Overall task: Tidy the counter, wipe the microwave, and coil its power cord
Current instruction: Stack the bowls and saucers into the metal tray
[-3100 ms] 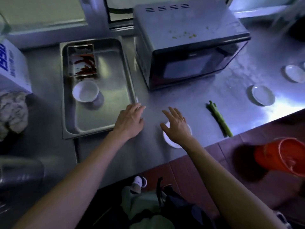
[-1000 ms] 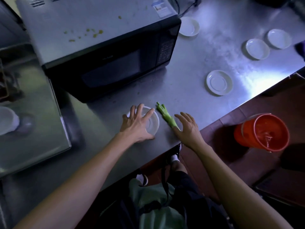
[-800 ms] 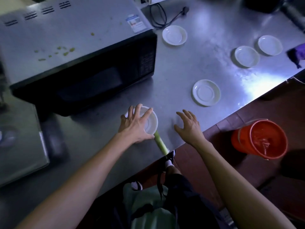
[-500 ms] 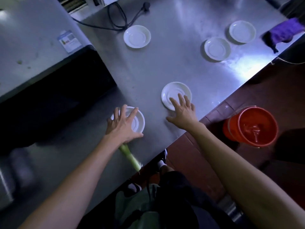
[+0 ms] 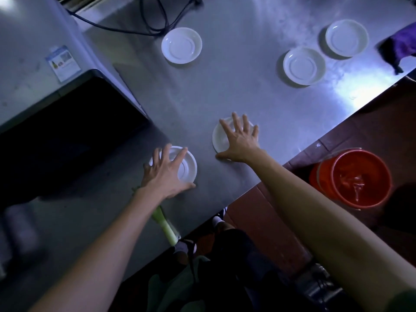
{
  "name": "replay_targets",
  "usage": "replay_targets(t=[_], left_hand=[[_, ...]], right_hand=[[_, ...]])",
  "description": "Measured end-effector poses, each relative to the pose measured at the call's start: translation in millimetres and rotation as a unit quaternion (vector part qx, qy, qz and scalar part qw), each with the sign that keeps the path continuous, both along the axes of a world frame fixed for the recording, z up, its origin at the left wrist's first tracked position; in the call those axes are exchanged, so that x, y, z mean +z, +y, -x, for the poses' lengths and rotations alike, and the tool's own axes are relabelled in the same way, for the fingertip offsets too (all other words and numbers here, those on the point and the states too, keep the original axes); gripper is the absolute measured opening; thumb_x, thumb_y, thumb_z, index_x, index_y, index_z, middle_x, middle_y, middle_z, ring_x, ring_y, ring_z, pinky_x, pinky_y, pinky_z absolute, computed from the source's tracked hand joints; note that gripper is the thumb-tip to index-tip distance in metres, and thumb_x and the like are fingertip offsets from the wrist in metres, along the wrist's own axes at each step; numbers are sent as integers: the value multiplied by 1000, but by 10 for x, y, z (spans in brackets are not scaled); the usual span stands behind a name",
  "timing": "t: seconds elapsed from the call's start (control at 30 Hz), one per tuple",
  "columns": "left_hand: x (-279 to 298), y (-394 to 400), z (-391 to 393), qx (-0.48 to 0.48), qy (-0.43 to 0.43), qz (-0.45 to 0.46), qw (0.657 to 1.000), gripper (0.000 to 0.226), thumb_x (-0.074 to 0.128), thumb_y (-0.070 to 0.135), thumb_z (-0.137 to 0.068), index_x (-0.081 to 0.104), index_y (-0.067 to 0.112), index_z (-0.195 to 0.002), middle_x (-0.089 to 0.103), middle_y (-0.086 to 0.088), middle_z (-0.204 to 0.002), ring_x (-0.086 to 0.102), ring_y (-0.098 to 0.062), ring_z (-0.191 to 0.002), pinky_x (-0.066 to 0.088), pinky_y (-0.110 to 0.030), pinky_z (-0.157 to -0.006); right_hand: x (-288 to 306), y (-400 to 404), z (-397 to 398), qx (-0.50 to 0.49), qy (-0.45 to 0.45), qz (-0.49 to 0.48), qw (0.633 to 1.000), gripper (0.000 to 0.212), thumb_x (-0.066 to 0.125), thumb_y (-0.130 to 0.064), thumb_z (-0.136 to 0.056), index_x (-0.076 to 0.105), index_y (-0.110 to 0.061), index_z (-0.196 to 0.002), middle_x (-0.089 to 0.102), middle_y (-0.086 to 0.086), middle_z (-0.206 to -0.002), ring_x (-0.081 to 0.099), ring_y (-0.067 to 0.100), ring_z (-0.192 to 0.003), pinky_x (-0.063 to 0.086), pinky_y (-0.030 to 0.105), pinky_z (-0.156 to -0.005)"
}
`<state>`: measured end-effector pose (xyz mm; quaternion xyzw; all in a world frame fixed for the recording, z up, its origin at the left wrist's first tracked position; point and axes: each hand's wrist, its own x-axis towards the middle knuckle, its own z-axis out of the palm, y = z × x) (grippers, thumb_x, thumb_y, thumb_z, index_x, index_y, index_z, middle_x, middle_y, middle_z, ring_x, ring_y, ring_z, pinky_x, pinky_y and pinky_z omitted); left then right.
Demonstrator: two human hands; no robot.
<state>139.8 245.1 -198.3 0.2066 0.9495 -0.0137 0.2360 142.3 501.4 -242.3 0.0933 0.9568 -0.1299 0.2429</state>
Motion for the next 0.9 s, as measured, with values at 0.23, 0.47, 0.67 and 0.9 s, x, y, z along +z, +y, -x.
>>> replay_targets(t=[0.23,0.47,0.67,0.9], left_hand=[[30,-269,-120,48,6,-9,999,116,67,84,-50,17,46,-147,11,3,-151,17,-28,-136,39,-58,-97],[86,-773,-362,117,20,-17,993,117,69,82,-49,15,47,-147,10,3,-151,16,-29,-137,37,-58,-99],[156,-1488,-775,188,44,-42,980,116,65,84,-50,15,47,-148,9,1,-151,16,-30,-135,38,-58,-98],[302,-2427,-1532,282,48,-58,956,113,65,81,-52,14,47,-147,6,1,-151,13,-31,-138,37,-60,-100]], right_hand=[[20,-168,31,15,16,-7,1000,115,66,-76,-64,4,-39,-153,-1,5,-164,-1,40,-150,20,64,-111],[193,-807,-60,87,82,16,993,110,65,-75,-60,13,-40,-149,10,5,-160,9,38,-146,27,61,-106],[431,-1596,-209,189,104,20,976,110,67,-75,-60,13,-39,-150,7,5,-162,7,38,-147,26,64,-106],[655,-2659,-642,282,125,1,951,112,68,-74,-61,14,-37,-151,5,5,-161,8,37,-146,27,62,-107]])
